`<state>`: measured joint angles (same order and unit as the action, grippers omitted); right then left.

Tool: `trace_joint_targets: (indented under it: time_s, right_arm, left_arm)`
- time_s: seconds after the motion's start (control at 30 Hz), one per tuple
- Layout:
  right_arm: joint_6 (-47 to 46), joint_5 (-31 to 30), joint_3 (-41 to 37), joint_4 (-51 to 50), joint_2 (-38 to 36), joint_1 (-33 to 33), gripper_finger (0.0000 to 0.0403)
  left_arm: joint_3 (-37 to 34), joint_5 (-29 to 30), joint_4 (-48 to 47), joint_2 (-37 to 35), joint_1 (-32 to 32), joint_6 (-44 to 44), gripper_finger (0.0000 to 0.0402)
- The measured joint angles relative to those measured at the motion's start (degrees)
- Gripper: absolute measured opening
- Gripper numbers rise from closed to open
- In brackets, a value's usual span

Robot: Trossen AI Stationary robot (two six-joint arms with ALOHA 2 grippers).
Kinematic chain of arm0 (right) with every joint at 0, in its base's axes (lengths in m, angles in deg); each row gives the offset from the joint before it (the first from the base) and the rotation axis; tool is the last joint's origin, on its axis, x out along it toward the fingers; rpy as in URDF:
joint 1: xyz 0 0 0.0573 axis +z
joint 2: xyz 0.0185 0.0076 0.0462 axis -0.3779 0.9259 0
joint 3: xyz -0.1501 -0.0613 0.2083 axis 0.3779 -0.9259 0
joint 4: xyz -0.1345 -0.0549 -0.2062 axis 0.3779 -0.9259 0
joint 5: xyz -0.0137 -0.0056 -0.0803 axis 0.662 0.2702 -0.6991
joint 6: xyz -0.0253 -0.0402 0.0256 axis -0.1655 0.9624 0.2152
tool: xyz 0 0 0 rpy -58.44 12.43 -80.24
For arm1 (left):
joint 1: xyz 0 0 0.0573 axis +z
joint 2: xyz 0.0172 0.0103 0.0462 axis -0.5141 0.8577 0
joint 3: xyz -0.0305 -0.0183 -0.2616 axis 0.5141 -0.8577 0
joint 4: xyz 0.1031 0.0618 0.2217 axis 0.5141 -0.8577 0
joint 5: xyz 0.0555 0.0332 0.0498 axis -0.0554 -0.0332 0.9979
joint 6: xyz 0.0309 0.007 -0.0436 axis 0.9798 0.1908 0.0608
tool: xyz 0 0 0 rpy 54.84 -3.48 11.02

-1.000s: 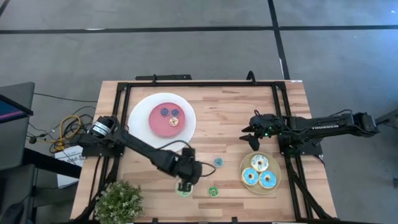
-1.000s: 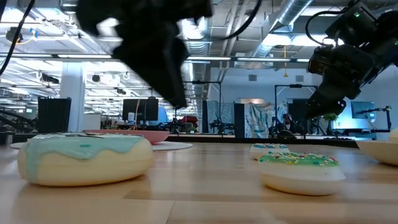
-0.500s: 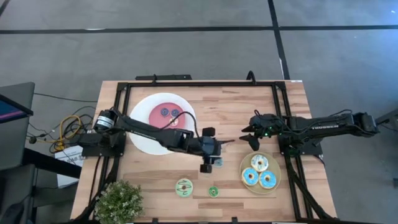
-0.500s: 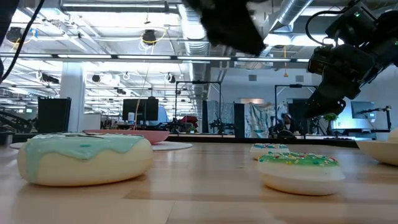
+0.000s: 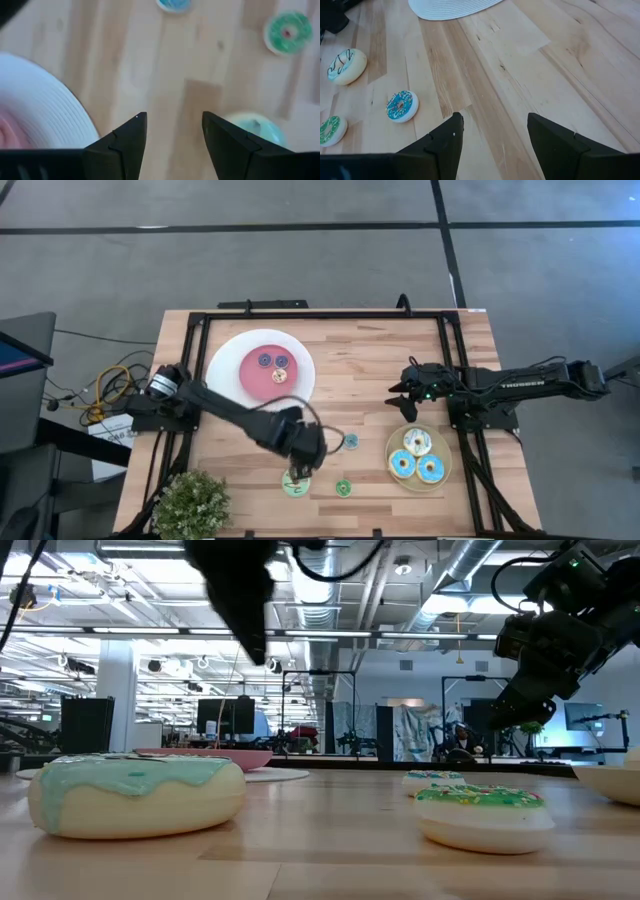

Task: Pick & Place donuts
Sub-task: Put the large light green donut onto the brown plate

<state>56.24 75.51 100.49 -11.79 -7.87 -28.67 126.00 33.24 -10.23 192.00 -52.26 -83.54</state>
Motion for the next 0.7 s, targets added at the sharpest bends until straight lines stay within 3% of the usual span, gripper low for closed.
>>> trace_joint_targets:
  time_s: [0.17,0.37,0.7]
  right_arm:
    - [0.0,0.0,0.0,-0.02,0.0,0.01,0.021]
    - [0.0,0.0,0.0,-0.02,0.0,0.0,0.021]
    - [-0.45,-0.01,0.0,-0.04,0.0,0.0,0.021]
  left_arm:
    - [0.02,0.62,-1.51,0.0,-5.73,-5.29,0.0185]
    - [-3.18,1.78,1.57,0.02,-11.06,-3.67,0.0185]
    - [-11.82,0.48,12.46,0.07,-10.83,-3.28,0.0185]
